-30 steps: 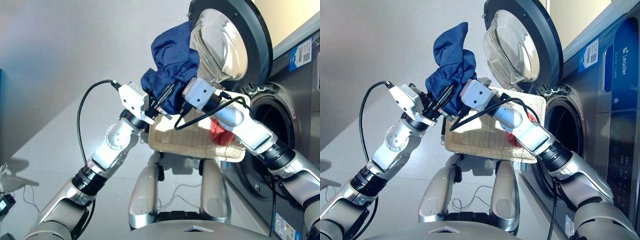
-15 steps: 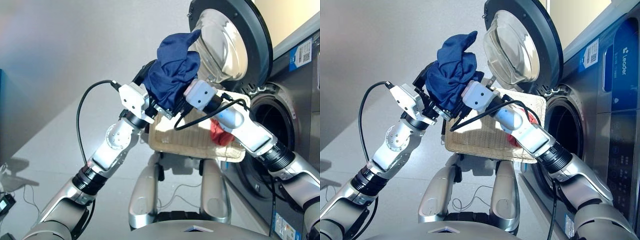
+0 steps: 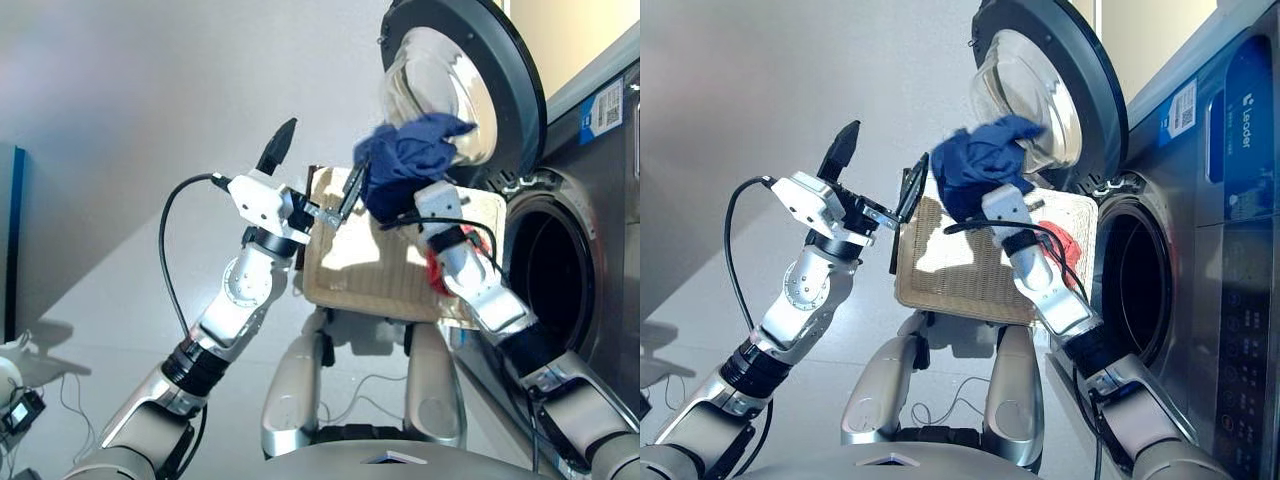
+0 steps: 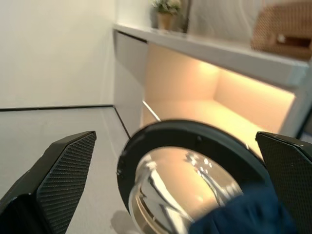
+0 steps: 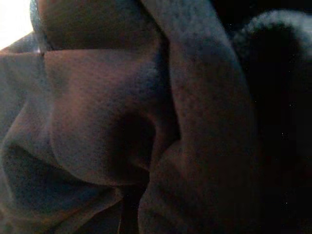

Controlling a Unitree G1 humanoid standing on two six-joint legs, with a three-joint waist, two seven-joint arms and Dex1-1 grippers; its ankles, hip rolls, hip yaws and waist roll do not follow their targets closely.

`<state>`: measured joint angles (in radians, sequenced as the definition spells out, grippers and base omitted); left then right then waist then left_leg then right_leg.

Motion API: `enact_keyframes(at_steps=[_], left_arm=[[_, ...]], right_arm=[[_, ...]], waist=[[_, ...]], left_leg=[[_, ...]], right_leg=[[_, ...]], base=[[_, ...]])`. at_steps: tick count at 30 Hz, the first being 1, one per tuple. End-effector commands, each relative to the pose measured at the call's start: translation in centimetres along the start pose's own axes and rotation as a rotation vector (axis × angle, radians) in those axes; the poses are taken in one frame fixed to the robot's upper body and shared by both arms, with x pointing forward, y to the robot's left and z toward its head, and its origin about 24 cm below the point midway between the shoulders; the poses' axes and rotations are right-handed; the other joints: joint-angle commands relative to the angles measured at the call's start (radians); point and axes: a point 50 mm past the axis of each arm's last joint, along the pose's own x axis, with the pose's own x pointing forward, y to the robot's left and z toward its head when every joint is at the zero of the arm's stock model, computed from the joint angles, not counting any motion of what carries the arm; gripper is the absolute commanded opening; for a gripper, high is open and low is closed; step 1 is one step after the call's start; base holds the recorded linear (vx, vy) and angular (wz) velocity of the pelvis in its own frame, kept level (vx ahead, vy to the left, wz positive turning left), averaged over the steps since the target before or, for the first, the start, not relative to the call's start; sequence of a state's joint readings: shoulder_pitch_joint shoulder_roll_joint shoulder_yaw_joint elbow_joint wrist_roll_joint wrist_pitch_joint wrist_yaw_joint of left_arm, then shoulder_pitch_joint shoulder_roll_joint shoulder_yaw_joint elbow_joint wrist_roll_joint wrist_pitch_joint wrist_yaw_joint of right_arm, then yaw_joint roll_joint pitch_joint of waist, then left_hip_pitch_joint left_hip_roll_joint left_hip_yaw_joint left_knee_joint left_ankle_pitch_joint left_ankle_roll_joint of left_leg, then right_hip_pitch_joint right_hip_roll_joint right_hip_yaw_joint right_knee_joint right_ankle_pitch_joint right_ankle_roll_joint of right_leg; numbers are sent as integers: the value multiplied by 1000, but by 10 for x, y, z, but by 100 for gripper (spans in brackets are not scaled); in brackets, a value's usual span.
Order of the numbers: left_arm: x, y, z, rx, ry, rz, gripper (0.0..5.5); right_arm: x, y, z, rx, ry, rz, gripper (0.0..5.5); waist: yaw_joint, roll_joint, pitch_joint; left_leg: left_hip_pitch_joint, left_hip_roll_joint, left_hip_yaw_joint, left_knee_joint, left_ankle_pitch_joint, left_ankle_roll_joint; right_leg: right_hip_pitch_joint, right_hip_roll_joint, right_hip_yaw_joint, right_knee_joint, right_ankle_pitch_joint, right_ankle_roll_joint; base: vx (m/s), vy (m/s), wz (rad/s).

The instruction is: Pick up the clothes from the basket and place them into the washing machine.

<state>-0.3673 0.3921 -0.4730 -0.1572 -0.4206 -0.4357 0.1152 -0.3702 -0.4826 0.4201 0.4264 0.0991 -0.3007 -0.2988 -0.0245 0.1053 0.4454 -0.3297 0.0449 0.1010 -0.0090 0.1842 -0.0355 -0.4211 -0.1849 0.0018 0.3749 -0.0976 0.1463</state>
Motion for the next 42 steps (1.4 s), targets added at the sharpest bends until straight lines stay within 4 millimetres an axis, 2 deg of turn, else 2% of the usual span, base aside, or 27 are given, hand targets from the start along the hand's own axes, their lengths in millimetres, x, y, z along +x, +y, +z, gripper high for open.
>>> enact_keyframes(at_steps=[1, 2, 3, 5, 6, 8, 10, 14, 18, 20, 21, 22, 23, 24, 25, 28, 32, 35, 39, 42], left_arm=[[5, 3, 18, 7, -135, 12, 550], [4, 3, 19, 2, -141, 18, 550], [5, 3, 19, 3, -141, 17, 550], [4, 4, 20, 11, -145, 28, 550], [5, 4, 21, 19, -150, 35, 550], [5, 4, 21, 31, -154, 41, 550], [6, 3, 21, 39, -158, 50, 550], [9, -1, 23, 46, -172, 58, 550], [9, -6, 19, 49, -160, 61, 550], [9, -8, 20, 45, -162, 55, 550], [9, -8, 20, 44, -162, 54, 550], [9, -11, 20, 31, -163, 50, 550], [9, -11, 20, 31, -164, 48, 550], [10, -13, 20, 29, -165, 40, 550], [11, -15, 20, 23, -164, 36, 550], [15, -20, 20, 12, -165, 13, 550], [19, -20, 22, 24, -167, -1, 550], [21, -20, 21, 19, -161, -4, 550], [26, -20, 25, 10, -172, -19, 550], [28, -19, 27, 5, -183, -13, 550]], right_arm=[[5, 8, 17, 116, -112, -71, 0], [-1, 4, -4, 123, -22, -128, 0], [0, 4, -4, 123, -23, -129, 0], [-7, 2, -21, 138, 55, -191, 0], [-14, 0, -36, 143, 125, -244, 0], [-17, -1, -41, 148, 147, -270, 0], [-23, -5, -52, 170, 198, -362, 0], [-19, -10, -49, 260, 195, -498, 0], [-11, -22, -40, 319, 159, -671, 0], [-8, -37, -38, 362, 147, -802, 0], [-8, -37, -38, 362, 146, -803, 0], [-5, -52, -38, 388, 157, -916, 0], [-5, -53, -38, 389, 155, -918, 0], [-2, -65, -35, 408, 144, -991, 0], [-2, -87, -34, 424, 139, -1115, 0], [-3, -127, -33, 433, 148, -1285, 0], [-15, -177, -29, 495, 119, -1507, 0], [-30, -208, -27, 607, 83, -1669, 0], [-51, -234, -33, 724, 85, -1813, 0], [-58, -244, -34, 757, 92, -1840, 0]], waist=[[8, -76, -28], [8, -76, -30], [8, -76, -30], [7, -75, -34], [6, -74, -37], [5, -74, -39], [3, -72, -29], [4, -69, -4], [6, -58, 18], [5, -53, 29], [7, -53, 27], [6, -45, 35], [7, -44, 32], [7, -38, 37], [6, -31, 44], [12, -15, 53], [16, -6, 62], [17, -5, 63], [18, -6, 61], [18, -5, 63]], left_leg=[[52, -18, 22, 93, -135, -57], [46, -17, 23, 105, -142, -57], [45, -17, 23, 106, -143, -57], [41, -16, 24, 115, -149, -56], [37, -16, 23, 124, -156, -54], [30, -14, 21, 138, -163, -53], [6, -3, 7, 217, -191, -45], [-60, 7, -6, 366, -259, -38], [-134, 16, -12, 504, -319, -29], [-179, 21, -11, 556, -339, -24], [-186, 21, -11, 563, -342, -24], [-221, 22, -11, 591, -350, -23], [-232, 23, -12, 599, -353, -22], [-260, 22, -13, 624, -360, -21], [-294, 20, -14, 646, -366, -19], [-345, 25, -18, 688, -386, -20], [-392, 28, -14, 719, -398, -24], [-408, 29, -11, 731, -408, -26], [-434, 31, -5, 754, -419, -26], [-453, 32, -2, 763, -417, -25]], right_leg=[[62, -18, -6, -254, 215, 35], [63, -17, -4, -252, 213, 35], [62, -17, -4, -252, 213, 35], [62, -17, -2, -251, 209, 36], [60, -15, 1, -246, 204, 35], [55, -14, 3, -238, 199, 33], [31, 4, 23, -158, 160, 18], [-45, 36, 47, 16, 96, -1], [-127, 48, 57, 152, 41, -13], [-168, 49, 56, 196, 28, -16], [-175, 50, 57, 201, 26, -16], [-207, 50, 57, 225, 15, -18], [-217, 51, 57, 231, 13, -18], [-242, 52, 56, 251, 9, -18], [-276, 54, 58, 270, 2, -21], [-326, 52, 58, 309, -19, -23], [-381, 53, 65, 349, -32, -25], [-400, 50, 69, 358, -36, -27], [-428, 55, 74, 380, -47, -29], [-444, 54, 77, 384, -42, -30]], base=[[0, 0, 0], [0, 0, 0], [0, 0, 0], [0, 0, 0], [0, 0, 0], [0, 0, 0], [0, 0, 0], [-20, -5, 70], [0, 0, 0], [0, 0, 0], [0, 0, 0], [0, 0, 0], [0, 0, 0], [0, 0, 0], [0, 0, 0], [-7, 6, 63], [0, 0, 0], [0, 0, 0], [0, 0, 0], [0, 0, 0]])
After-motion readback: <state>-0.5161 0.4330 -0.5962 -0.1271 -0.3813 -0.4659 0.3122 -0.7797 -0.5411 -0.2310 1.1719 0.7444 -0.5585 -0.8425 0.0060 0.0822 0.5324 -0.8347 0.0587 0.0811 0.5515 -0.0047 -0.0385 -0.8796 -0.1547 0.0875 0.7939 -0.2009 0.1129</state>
